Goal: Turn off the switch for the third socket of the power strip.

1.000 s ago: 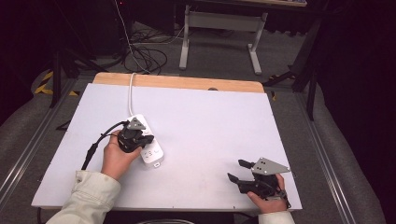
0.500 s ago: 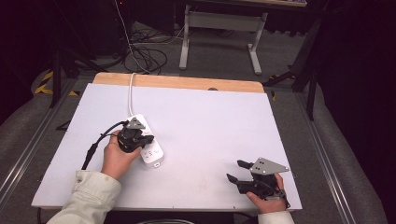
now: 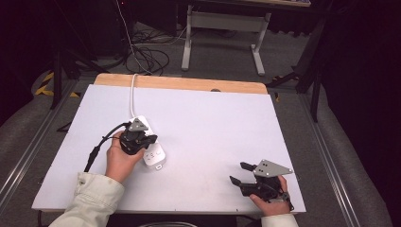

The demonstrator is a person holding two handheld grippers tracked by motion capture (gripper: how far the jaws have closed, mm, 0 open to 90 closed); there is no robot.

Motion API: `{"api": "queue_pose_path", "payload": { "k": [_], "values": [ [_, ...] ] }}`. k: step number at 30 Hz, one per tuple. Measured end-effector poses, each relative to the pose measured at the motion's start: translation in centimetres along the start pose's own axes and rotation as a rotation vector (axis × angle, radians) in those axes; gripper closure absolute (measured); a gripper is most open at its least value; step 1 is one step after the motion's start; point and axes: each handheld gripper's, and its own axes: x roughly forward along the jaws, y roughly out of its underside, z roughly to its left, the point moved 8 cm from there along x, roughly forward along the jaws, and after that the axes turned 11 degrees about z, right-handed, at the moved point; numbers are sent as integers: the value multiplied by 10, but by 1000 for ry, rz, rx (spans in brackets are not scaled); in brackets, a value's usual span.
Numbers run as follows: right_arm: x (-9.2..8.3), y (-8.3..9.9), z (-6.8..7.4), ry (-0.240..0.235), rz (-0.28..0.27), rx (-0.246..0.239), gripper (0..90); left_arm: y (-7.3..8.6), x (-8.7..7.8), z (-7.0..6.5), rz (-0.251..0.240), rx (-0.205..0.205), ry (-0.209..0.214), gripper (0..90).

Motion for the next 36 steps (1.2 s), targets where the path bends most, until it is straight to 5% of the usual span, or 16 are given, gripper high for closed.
{"api": "queue_pose_path", "payload": {
  "k": [4, 11, 25, 26, 28, 36],
  "values": [
    [0, 0, 0, 1, -1, 0, 355, -5, -13, -3, -18, 29, -20, 900],
    [-1, 0, 0, 6, 0, 0, 355, -6, -23, -9, -16, 22, 23, 900],
    [0, 0, 0, 4, -1, 0, 356, -14, -42, -16, -53, 49, 27, 900],
    [0, 0, 0, 3, -1, -1, 355, -15, -44, -16, -55, 54, 12, 882],
    [0, 0, 0, 3, -1, -1, 355, -16, -46, -17, -56, 63, 14, 697],
    [0, 0, 0, 2, -3, 1, 355, -17, -65, -25, -115, 84, 65, 491]
  ]
}}
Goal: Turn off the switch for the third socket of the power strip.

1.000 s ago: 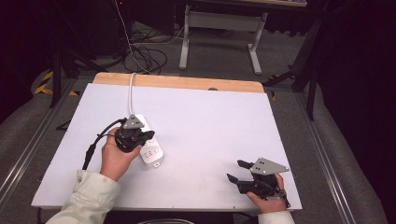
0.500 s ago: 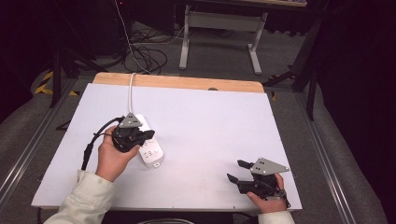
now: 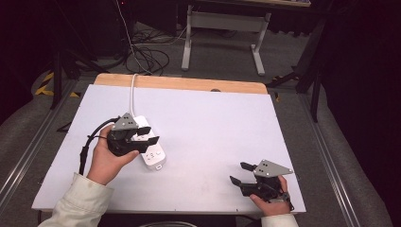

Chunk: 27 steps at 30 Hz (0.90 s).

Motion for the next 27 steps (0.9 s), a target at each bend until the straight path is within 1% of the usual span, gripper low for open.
{"api": "queue_pose_path", "payload": {
  "k": [1, 2, 4, 5, 6, 7, 8, 10, 11, 13, 14, 15, 16, 20, 21, 22, 24, 26, 27],
  "values": [
    [0, 0, 0, 0, 0, 0, 355, 0, -3, -2, -2, -1, 4, 491],
    [0, 0, 0, 2, 2, 0, 355, 0, -6, -2, -6, 10, -4, 474],
    [-1, 0, 0, 1, -2, 3, 355, -1, -12, -5, -22, 12, 9, 450],
    [-1, 0, 0, 1, -2, 3, 355, 0, -16, -5, -26, 16, 12, 419],
    [-1, 0, 0, 1, -2, 3, 355, 1, -18, -6, -28, 14, 13, 419],
    [-1, 0, 0, 2, -2, 3, 355, 1, -21, -6, -30, 20, 11, 371],
    [-1, 0, 0, 2, -2, 3, 355, 3, -24, -5, -29, 22, -2, 371],
    [-1, 0, 0, 1, -3, 3, 355, 6, -30, -5, -31, 21, -7, 342],
    [-1, 0, -1, 1, -3, 3, 355, 7, -33, -5, -32, 23, -1, 333],
    [-1, 0, -1, 2, -4, 4, 355, 9, -38, -4, -46, 12, 14, 307],
    [-1, 0, -1, 1, -4, 4, 355, 10, -41, -5, -49, -1, 28, 298],
    [-1, 0, 0, 2, -4, 3, 355, 12, -44, -4, -51, 5, 29, 295],
    [-1, 0, 0, 2, -4, 3, 355, 13, -46, -5, -53, -2, 29, 292],
    [-1, 0, 0, 1, -4, 2, 355, 24, -53, -4, -43, 9, -2, 279],
    [-2, 0, 0, 3, -3, 2, 355, 27, -54, -4, -45, 11, -8, 277],
    [-2, 0, 0, 2, -3, 1, 355, 30, -55, -4, -49, 5, -8, 279],
    [-2, 0, 0, 4, -3, 0, 355, 35, -56, -2, -66, 15, -24, 294],
    [-2, 0, 0, 4, -2, 0, 355, 41, -57, 0, -77, 17, -15, 296],
    [-2, 0, 0, 5, -1, 0, 355, 43, -56, 0, -85, 12, -3, 292]
  ]
}}
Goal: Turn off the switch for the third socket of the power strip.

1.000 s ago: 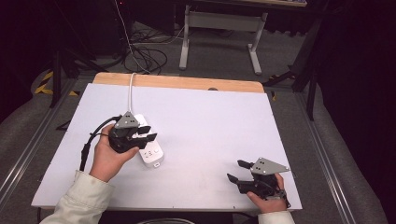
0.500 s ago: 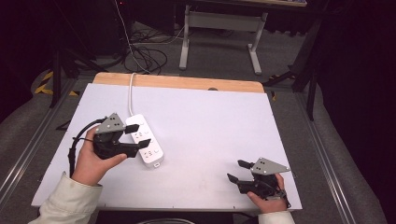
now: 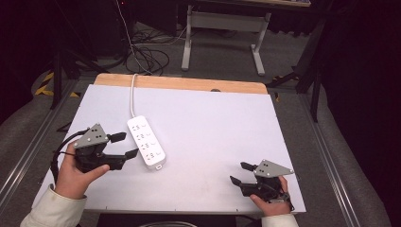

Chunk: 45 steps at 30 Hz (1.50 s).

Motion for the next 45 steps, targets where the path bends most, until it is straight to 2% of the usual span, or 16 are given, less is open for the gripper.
{"api": "queue_pose_path", "payload": {
  "k": [3, 5, 11, 14, 19, 26, 29, 32, 33, 35, 38, 45],
  "values": [
    [0, 0, 0, 1, 0, 0, 355, 9, 0, 1, -7, 10, 10, 278],
    [0, 0, 0, 1, 0, -1, 354, 14, -1, 4, -20, 15, -6, 269],
    [0, 0, 1, -1, 3, 0, 355, 32, -6, 7, -51, -20, 27, 243],
    [1, 0, 1, -1, 5, -1, 354, 44, -5, 10, -58, -24, 44, 219],
    [0, 0, 1, 1, 5, 0, 354, 64, -5, 14, -56, -31, 50, 231],
    [0, 0, 1, -1, 5, -1, 354, 81, -8, 17, -65, -22, 32, 224],
    [1, 0, 1, -2, 7, -1, 354, 86, -8, 16, -77, -35, 36, 222],
    [1, 0, 1, -5, 8, -1, 354, 91, -7, 18, -73, -28, 30, 222],
    [1, 0, 1, -6, 8, -1, 354, 93, -7, 18, -72, -39, 38, 223],
    [1, 0, 1, -7, 8, -1, 354, 95, -7, 19, -77, -37, 29, 222],
    [1, 0, 1, -6, 8, -1, 354, 99, -6, 19, -60, -13, 3, 219],
    [1, 0, 1, -6, 8, -2, 354, 112, 0, 19, -44, -29, 3, 216]
  ]
}}
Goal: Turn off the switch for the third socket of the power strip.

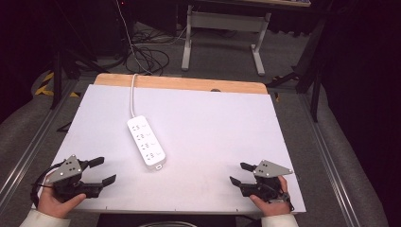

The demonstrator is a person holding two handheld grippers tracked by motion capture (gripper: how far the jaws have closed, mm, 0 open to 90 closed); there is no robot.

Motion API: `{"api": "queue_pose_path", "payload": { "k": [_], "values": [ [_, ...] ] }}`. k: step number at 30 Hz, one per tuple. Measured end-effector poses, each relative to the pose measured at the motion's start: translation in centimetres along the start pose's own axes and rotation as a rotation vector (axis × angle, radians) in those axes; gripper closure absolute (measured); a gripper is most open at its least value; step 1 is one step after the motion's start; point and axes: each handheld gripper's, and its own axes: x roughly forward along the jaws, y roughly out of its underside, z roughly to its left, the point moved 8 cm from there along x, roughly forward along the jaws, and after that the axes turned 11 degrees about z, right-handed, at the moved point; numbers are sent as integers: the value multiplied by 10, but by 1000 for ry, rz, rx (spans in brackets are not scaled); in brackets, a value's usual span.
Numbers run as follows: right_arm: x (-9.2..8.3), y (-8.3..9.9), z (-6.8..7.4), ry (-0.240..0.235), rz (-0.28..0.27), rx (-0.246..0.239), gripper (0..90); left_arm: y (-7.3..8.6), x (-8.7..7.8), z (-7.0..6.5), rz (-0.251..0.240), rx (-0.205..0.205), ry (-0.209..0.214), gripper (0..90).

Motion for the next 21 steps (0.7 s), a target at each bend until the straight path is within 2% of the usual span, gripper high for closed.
{"api": "queue_pose_path", "payload": {
  "k": [2, 5, 9, 13, 16, 21],
  "values": [
    [0, 0, 0, 0, 1, 0, 354, 2, 2, -2, -4, -25, 19, 219],
    [0, 0, 0, -1, 0, 2, 354, 0, 3, -1, -12, -35, 19, 228],
    [1, 0, 0, -2, 1, 1, 353, -4, 1, 2, -28, -96, 23, 238],
    [1, 0, 0, -3, 5, 3, 352, -4, 2, 2, -21, -78, 7, 240],
    [1, 0, 0, -3, 4, 5, 352, -4, 3, 3, 2, -37, -30, 240],
    [2, 0, -1, -3, 2, 7, 351, -5, 3, -1, 8, 5, -43, 239]
  ]
}}
